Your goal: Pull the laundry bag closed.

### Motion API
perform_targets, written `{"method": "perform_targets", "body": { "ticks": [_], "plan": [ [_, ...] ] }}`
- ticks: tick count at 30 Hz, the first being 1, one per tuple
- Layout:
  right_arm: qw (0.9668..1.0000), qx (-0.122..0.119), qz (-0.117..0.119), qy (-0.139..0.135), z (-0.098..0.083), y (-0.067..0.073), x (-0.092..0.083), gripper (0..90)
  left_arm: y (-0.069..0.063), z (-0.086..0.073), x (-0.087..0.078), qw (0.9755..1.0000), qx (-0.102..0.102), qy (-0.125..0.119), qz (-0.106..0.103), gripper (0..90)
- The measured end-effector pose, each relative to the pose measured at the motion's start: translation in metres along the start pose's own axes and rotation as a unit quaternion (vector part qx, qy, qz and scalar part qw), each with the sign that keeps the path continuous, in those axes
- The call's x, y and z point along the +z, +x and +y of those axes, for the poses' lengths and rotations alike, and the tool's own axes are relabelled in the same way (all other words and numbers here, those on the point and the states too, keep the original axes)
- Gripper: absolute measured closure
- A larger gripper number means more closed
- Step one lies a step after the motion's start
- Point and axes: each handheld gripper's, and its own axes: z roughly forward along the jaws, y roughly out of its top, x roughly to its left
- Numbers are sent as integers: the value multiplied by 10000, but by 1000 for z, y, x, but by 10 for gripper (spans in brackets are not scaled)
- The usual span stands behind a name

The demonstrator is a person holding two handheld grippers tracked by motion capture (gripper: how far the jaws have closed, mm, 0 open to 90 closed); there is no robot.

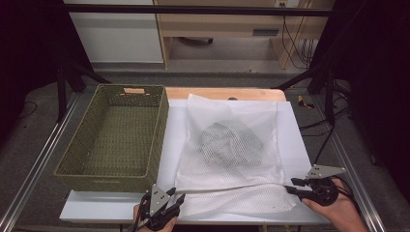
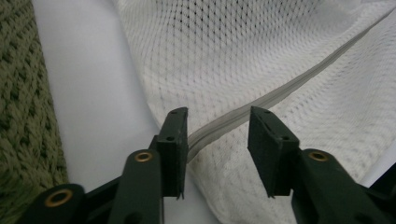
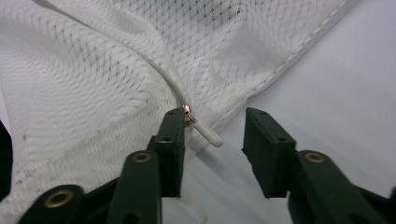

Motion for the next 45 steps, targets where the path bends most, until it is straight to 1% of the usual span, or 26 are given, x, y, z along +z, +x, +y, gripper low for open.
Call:
{"method": "perform_targets", "body": {
  "ticks": [1,3,5,7,9,10,13,14,16,19,21,22,23,24,25,26,27,30,33,35,37,39,40,41,43,45],
  "plan": [
    [10000,-5,-4,-12,1,1,-1,506,-1,2,-1,10000,74,-36,12,537],
    [10000,-30,-49,-38,2,2,-3,444,-3,5,-3,9998,159,-108,29,484],
    [9999,2,-163,-48,4,4,-4,377,-5,8,-4,9996,240,-158,-2,444],
    [9995,18,-257,-159,5,5,-5,314,-7,11,-5,9994,300,-196,-26,412],
    [9993,-4,-314,-209,7,6,-5,276,-7,14,-4,9993,273,-218,-118,381],
    [9991,8,-347,-222,8,6,-5,256,-8,15,-3,9992,294,-203,-157,367],
    [9984,70,-436,-350,12,7,-5,189,-10,18,-1,9991,321,-197,-212,318],
    [9979,56,-491,-409,14,7,-5,170,-11,20,0,9991,309,-201,-230,305],
    [9974,86,-557,-459,18,9,-5,137,-11,23,2,9989,326,-182,-272,263],
    [9952,194,-628,-726,25,13,-7,108,-12,30,6,9988,334,-173,-328,179],
    [9930,253,-733,-891,29,17,-8,96,-14,36,8,9988,300,-217,-331,138],
    [9919,341,-776,-951,31,19,-8,90,-14,39,9,9987,293,-213,-344,127],
    [9905,381,-854,-1007,32,19,-8,82,-15,42,12,9986,286,-205,-384,114],
    [9889,416,-936,-1077,34,19,-8,80,-16,46,15,9984,327,-167,-438,105],
    [9866,500,-1021,-1168,36,19,-8,77,-17,49,18,9982,369,-136,-461,96],
    [9853,596,-1045,-1217,37,18,-8,73,-18,52,21,9979,402,-132,-489,90],
    [9830,698,-1093,-1299,38,17,-7,74,-18,56,24,9977,430,-129,-505,85],
    [9764,959,-1254,-1477,39,11,-7,76,-16,67,33,9976,414,-176,-533,68],
    [9704,1212,-1382,-1569,38,6,-5,82,-10,78,41,9975,380,-262,-539,58],
    [9682,1328,-1438,-1560,36,2,-3,86,-4,84,47,9975,307,-343,-530,56],
    [9667,1430,-1484,-1519,33,-2,1,110,2,88,53,9972,270,-434,-541,50],
    [9672,1474,-1500,-1423,30,-4,7,110,8,91,60,9969,293,-486,-543,50],
    [9672,1473,-1528,-1398,29,-5,8,105,11,91,64,9970,285,-517,-505,49],
    [9661,1543,-1538,-1383,27,-5,12,100,14,91,67,9970,294,-532,-474,50],
    [9648,1563,-1616,-1367,24,-7,16,96,20,89,75,9978,273,-485,-354,51],
    [9628,1613,-1692,-1357,20,-7,22,96,25,86,86,9987,273,-337,-253,53]
  ]
}}
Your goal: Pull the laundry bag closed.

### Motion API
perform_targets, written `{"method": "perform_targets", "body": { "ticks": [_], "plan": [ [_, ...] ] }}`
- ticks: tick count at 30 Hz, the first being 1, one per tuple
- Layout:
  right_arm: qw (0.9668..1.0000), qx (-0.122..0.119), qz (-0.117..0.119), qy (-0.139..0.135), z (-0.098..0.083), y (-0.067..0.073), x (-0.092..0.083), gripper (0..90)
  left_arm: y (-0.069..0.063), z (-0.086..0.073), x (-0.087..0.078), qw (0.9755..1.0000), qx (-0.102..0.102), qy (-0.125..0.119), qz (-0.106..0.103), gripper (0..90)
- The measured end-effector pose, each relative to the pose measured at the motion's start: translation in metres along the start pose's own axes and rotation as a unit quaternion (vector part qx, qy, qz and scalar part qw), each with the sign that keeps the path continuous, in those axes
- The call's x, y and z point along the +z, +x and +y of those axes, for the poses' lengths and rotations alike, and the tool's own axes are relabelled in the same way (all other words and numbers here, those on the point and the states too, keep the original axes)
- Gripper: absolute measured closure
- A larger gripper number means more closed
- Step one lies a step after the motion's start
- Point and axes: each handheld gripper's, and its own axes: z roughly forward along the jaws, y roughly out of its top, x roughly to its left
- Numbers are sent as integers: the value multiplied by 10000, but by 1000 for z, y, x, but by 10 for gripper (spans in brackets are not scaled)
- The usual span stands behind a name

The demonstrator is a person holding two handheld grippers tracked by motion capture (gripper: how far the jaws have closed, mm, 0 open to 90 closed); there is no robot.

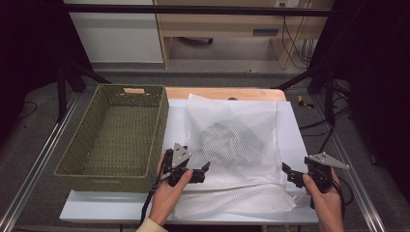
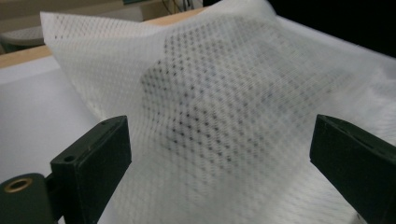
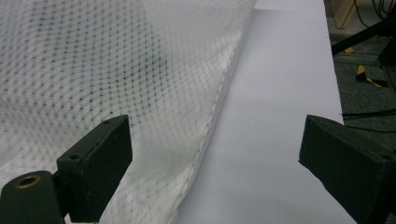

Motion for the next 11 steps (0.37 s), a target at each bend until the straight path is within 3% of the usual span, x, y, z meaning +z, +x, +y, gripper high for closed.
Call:
{"method": "perform_targets", "body": {
  "ticks": [3,7,11],
  "plan": [
    [9999,-17,-94,-33,-6,1,5,118,8,-6,10,9997,-22,168,199,64],
    [9998,22,-198,-53,-14,3,7,148,15,-8,18,9989,-178,144,412,72],
    [9996,129,-253,40,-20,1,8,170,17,-9,25,9987,-166,182,450,72]
  ]
}}
